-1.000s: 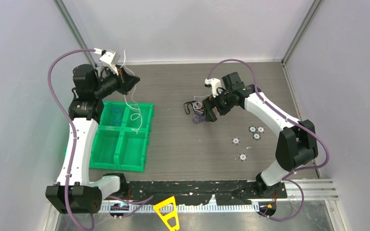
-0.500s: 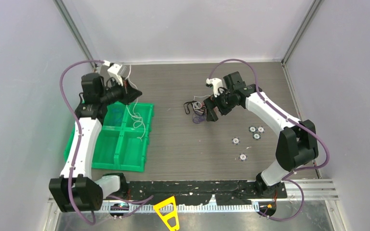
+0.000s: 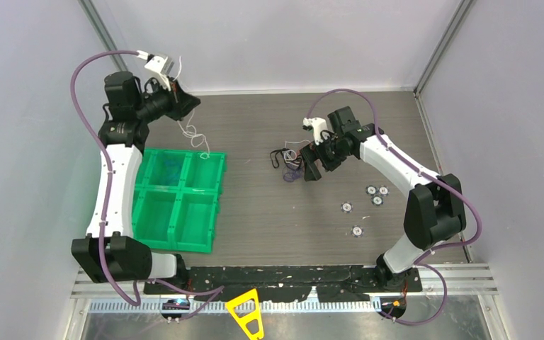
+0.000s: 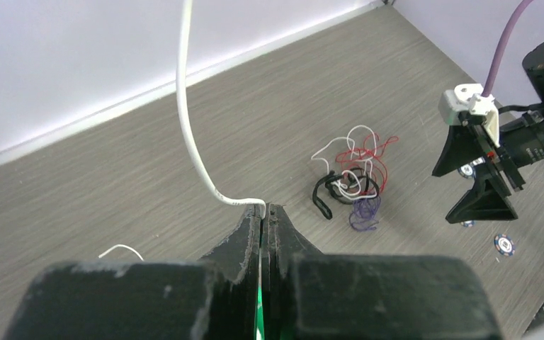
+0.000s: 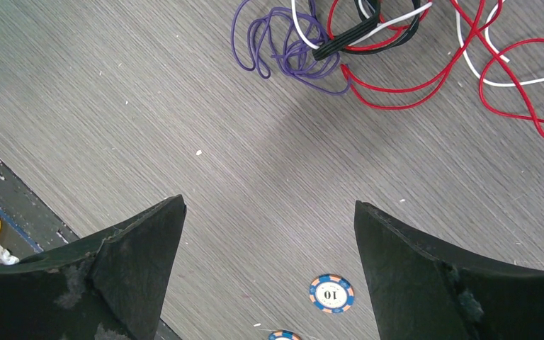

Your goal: Untangle the cables

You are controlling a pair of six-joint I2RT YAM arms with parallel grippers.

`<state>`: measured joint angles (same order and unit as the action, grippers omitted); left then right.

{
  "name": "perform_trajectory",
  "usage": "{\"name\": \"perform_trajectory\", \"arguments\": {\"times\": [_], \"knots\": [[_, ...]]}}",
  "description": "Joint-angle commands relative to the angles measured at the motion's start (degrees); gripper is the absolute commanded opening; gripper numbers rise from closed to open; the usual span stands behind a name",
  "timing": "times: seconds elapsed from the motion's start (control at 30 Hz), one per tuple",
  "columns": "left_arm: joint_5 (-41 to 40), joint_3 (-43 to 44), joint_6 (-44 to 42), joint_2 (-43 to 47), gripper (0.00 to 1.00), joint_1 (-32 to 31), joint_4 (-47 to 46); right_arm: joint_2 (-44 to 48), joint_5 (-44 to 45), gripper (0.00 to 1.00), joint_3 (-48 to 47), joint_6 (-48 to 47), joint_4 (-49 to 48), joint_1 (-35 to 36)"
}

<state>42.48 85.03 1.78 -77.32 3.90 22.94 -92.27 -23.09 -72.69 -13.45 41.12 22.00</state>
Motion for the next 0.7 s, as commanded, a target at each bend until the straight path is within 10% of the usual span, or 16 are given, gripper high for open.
{"name": "perform_trajectory", "arguments": {"times": [0.0, 0.67], "knots": [[0.0, -3.2, -2.9, -0.3, 0.00, 0.6, -0.7, -0.1, -0.9, 0.95, -1.3, -1.1, 0.2, -0.2], [8.9, -21.3, -11.8, 17.0, 0.00, 1.1, 9.6, -0.6, -1.8, 0.95, -0.6, -1.1, 0.4, -1.1]]}}
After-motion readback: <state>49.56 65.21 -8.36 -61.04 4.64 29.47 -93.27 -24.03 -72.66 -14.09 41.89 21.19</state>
